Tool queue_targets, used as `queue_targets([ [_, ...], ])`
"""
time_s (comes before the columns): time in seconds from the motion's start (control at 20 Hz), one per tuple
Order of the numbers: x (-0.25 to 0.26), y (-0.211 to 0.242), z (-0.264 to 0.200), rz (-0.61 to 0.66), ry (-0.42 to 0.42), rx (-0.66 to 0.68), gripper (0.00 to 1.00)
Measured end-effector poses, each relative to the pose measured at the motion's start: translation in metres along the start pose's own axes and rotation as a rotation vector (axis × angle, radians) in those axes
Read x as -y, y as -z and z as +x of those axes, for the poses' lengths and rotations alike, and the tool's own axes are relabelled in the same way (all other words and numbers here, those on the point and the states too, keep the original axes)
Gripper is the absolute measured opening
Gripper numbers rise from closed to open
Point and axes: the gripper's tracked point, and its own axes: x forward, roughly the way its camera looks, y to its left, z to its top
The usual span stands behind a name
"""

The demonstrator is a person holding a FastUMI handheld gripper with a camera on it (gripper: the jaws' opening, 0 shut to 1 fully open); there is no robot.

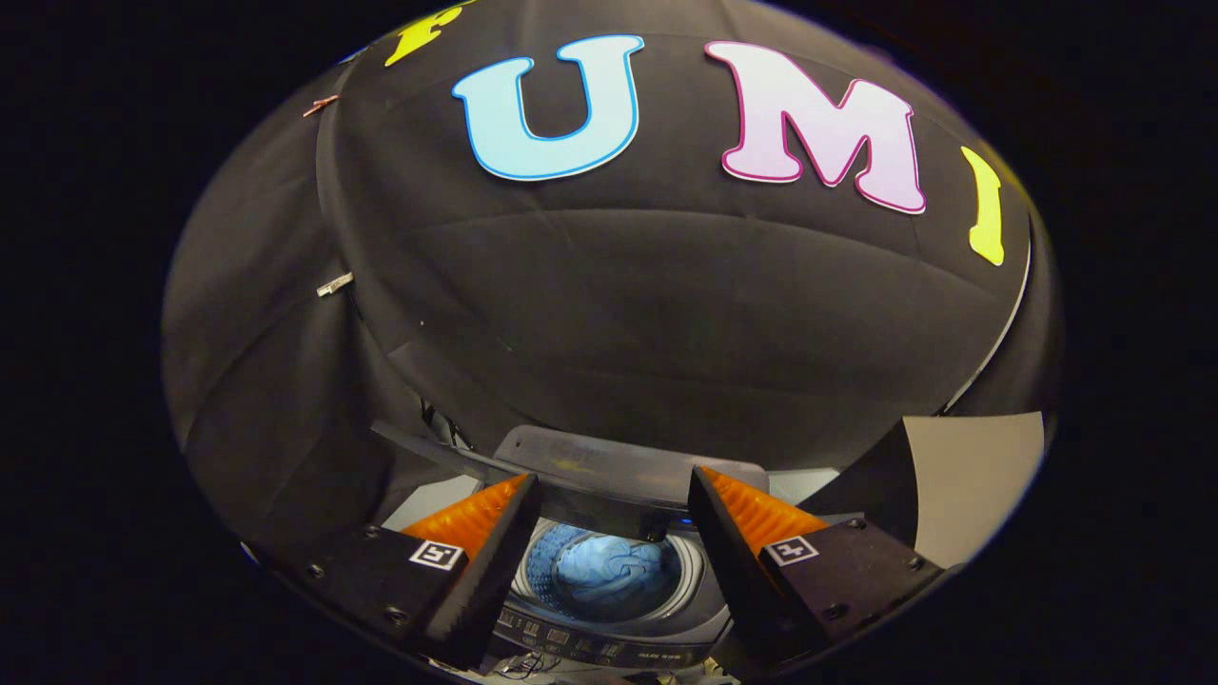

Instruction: Put the clothes into the washing machine and then close the washing machine lid.

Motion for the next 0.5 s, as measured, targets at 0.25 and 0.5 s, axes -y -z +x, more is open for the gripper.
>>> queue_targets([
  [0.25, -0.007, 0.034, -0.012, 0.039, -0.016, -0.049, 0.98],
  [0.5, -0.014, 0.071, -0.019, 0.052, -0.031, -0.082, 0.99],
])
